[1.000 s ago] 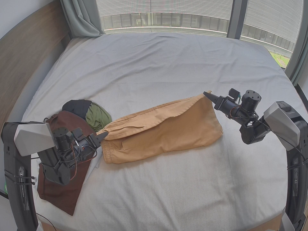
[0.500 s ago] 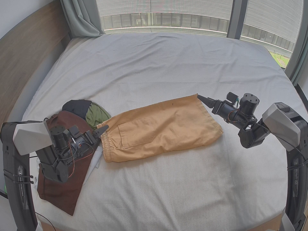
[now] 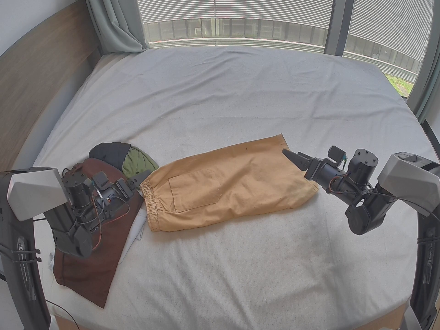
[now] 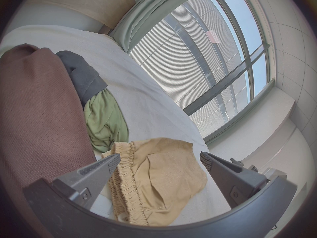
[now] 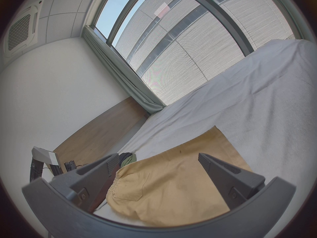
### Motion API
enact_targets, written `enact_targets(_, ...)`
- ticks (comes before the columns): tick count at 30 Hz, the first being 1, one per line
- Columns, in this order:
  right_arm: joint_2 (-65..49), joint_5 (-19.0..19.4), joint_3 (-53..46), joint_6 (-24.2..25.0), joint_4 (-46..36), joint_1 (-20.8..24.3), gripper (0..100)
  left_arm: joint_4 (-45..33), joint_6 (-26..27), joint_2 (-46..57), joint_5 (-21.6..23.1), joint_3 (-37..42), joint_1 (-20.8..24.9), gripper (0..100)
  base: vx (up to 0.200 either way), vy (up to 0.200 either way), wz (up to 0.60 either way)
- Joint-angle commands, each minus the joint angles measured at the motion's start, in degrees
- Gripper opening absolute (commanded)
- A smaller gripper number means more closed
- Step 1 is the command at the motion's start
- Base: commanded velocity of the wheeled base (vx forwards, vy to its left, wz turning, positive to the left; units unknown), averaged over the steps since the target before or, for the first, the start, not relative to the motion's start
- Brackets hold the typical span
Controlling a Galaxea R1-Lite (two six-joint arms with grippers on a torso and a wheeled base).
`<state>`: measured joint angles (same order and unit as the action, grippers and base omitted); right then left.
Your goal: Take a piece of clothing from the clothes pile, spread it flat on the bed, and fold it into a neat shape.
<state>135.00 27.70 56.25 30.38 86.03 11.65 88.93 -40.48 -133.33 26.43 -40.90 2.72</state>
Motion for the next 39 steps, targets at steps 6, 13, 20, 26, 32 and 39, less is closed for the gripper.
enact_targets(6, -4.83, -2.30, -10.81, 2.32, 2.39, -0.05, 100, 0.10, -1.53, 4.22, 1.78, 1.44, 0.53, 100, 0.000, 0.000, 0.00)
enact_targets(13, -5.36, -2.65, -11.07, 2.76, 2.39, 0.04, 100, 0.10, -1.09, 7.47, 5.21, 3.72, 0.27, 100, 0.000, 0.000, 0.00)
enact_targets(20, -5.27, -2.65, -11.25, 2.76, 2.39, -0.49, 100, 0.19, 2.43, 9.75, 7.58, 6.09, 0.89, 100, 0.000, 0.000, 0.00)
enact_targets(26, -4.66, -2.65, -13.18, 2.58, 2.30, -0.40, 100, 0.10, 8.58, 9.93, 7.85, 8.03, 1.59, 100, 0.000, 0.000, 0.00)
enact_targets(32, -4.04, -2.65, -14.06, 2.58, 2.30, -0.32, 100, 0.10, 12.27, 9.75, 7.76, 8.73, 1.76, 100, 0.000, 0.000, 0.00)
enact_targets(39, -2.55, -2.65, -14.76, 2.49, 2.30, -0.05, 100, 0.01, 15.26, 9.40, 7.94, 9.52, 1.32, 100, 0.000, 0.000, 0.00)
